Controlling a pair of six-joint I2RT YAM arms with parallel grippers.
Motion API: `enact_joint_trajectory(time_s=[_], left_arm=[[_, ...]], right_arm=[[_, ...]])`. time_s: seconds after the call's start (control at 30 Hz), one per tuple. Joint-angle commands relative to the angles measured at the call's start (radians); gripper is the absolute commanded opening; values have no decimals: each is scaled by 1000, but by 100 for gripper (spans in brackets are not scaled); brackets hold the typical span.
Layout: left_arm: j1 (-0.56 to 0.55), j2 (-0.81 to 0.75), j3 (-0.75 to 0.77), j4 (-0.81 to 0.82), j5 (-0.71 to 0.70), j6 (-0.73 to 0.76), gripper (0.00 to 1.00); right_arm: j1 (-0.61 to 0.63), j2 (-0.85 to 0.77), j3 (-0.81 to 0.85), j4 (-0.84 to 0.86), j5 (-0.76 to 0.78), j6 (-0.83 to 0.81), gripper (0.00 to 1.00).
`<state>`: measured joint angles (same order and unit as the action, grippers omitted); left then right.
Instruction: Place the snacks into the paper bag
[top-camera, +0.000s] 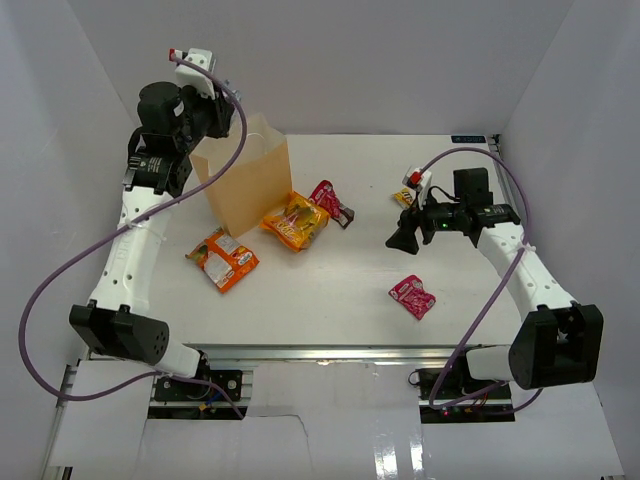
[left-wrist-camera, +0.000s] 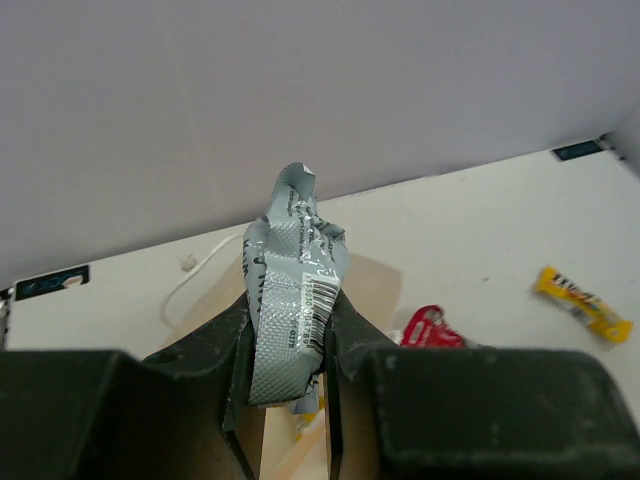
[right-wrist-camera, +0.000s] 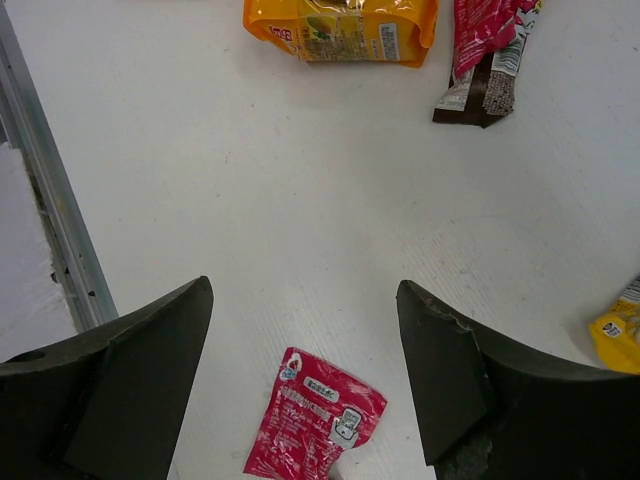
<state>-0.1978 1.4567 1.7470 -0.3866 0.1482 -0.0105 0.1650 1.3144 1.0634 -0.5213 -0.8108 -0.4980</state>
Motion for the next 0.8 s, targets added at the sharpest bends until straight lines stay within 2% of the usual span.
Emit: enact_joint_trajectory(time_s=[0.0,0.17,0.23,0.27,0.3,0.37,0.4,0.43,0.53,0.6,0.77], left_arm=[[27,19,-44,5,34,147,9],[29,44,-101,23,27,173,14],[29,34,-133,32,31,162,21],[29,28,-142,40,33,152,27],[29,25,-152,41,28,147,42],[28,5,-172,45,11,141,58],[29,-1,-175,48,-5,138,66],[28,-9,-176,48,-15,135,78],[29,-35,-175,49,-41,121,86],[29,-51,-169,48,-59,119,87],[29,-104,-167,45,-102,78,91]], right_arm=[[-25,-14,-3,15,-5,-16,80],[-48,8,-2,12,-10,-19,80],[-51,26,-3,14,1,-4,80],[-53,40,-3,20,12,7,80],[-53,49,-5,39,75,36,80],[-53,69,-6,92,174,151,79],[-51,100,1,105,279,176,78],[-50,117,12,113,335,202,78],[-39,193,66,127,548,265,78],[-30,244,92,161,672,292,78],[-2,376,154,227,838,262,79]])
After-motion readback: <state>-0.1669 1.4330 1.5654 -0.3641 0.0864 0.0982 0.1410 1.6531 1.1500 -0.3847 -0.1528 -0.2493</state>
